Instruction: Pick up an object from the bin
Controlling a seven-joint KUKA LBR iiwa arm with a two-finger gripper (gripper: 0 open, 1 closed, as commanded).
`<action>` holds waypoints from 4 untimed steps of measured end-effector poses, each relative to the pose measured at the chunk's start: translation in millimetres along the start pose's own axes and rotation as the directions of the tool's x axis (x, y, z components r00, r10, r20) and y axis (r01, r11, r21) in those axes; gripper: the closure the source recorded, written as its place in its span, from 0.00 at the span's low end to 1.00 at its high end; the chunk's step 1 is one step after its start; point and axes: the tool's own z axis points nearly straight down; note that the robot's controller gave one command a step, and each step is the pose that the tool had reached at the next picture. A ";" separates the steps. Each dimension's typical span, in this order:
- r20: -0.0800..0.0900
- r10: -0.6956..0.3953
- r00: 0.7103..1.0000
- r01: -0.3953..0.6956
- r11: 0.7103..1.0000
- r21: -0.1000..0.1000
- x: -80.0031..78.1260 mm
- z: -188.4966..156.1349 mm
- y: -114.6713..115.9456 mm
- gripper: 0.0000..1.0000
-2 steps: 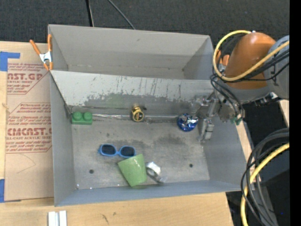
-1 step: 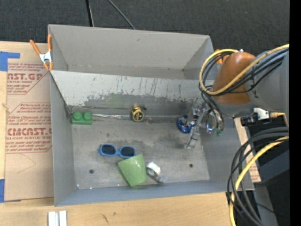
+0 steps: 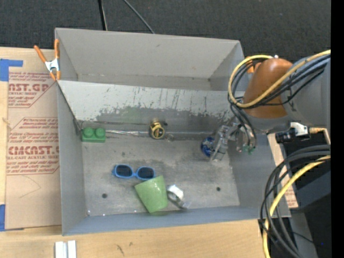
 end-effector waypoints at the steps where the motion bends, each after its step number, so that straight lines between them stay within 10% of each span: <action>1: -0.001 0.000 1.000 0.000 1.000 0.001 1.0 2.1 -0.1 0.00; 2: 0.003 -0.041 0.999 0.041 0.999 0.001 -0.7 14.2 -2.5 0.00; 3: -0.001 -0.041 0.999 0.041 0.999 0.002 -0.1 14.0 -2.9 1.00; 4: 0.005 -0.072 0.997 0.072 0.997 -0.002 24.9 8.9 89.3 1.00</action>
Offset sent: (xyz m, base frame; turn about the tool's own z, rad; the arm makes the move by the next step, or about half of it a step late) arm 0.0000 0.0000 0.0000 0.0000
